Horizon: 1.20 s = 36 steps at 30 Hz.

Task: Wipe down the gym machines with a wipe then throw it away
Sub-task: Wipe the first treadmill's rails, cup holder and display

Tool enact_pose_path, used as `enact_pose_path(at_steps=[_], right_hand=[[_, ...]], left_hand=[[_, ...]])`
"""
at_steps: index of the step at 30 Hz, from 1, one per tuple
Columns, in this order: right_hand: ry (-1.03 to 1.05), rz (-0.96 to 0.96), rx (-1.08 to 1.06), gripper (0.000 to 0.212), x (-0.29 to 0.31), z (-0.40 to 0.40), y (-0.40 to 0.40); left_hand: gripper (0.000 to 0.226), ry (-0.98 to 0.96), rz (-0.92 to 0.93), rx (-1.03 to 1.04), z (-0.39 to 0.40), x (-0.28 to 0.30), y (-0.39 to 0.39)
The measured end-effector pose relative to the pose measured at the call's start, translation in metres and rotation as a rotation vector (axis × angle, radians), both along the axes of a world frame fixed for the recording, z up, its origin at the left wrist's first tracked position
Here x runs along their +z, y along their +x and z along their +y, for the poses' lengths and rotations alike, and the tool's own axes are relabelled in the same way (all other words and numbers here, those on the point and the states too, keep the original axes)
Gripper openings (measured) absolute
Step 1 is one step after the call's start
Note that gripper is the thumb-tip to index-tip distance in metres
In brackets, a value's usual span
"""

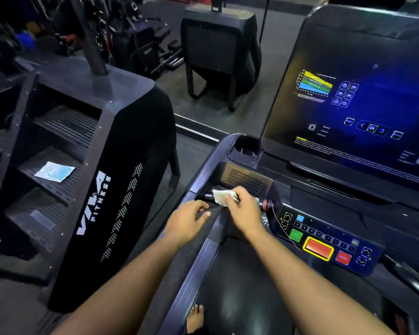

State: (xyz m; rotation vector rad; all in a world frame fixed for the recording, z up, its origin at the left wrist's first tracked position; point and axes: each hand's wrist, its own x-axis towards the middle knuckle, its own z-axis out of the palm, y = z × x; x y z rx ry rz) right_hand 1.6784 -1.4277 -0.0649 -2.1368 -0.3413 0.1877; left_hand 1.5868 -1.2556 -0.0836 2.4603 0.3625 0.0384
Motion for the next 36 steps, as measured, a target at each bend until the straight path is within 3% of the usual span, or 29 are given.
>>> enact_pose_path(at_steps=[6, 12, 14, 17, 22, 25, 29, 32, 36], right_hand=[[-0.404, -0.257, 0.06, 0.033, -0.018, 0.028, 0.031], [-0.782, -0.414, 0.414, 0.045, -0.067, 0.043, 0.024], [-0.785, -0.462, 0.436, 0.058, -0.077, 0.036, 0.015], [-0.801, -0.531, 0.428, 0.059, -0.079, 0.031, 0.014], [-0.831, -0.387, 0.36, 0.061, -0.062, 0.049, 0.034], [-0.871, -0.421, 0.38, 0.063, -0.071, 0.037, 0.019], [-0.848, -0.562, 0.348, 0.053, -0.075, 0.015, 0.011], [-0.897, -0.492, 0.255, 0.038, -0.065, 0.027, 0.033], [-0.924, -0.416, 0.238, 0.057, -0.065, 0.031, 0.033]], left_hand=[[0.054, 0.32, 0.026, -0.221, 0.027, -0.024, 0.032], [0.084, 0.487, 0.161, -0.38, 0.05, -0.046, 0.039], [0.083, 0.491, 0.135, -0.393, 0.052, -0.048, 0.036], [0.081, 0.486, 0.14, -0.376, 0.047, -0.05, 0.036], [0.087, 0.474, 0.135, -0.359, 0.046, -0.052, 0.037], [0.089, 0.474, 0.133, -0.368, 0.047, -0.051, 0.037], [0.089, 0.485, 0.169, -0.378, 0.048, -0.048, 0.037], [0.088, 0.472, 0.192, -0.384, 0.047, -0.044, 0.039], [0.088, 0.462, 0.207, -0.382, 0.048, -0.042, 0.038]])
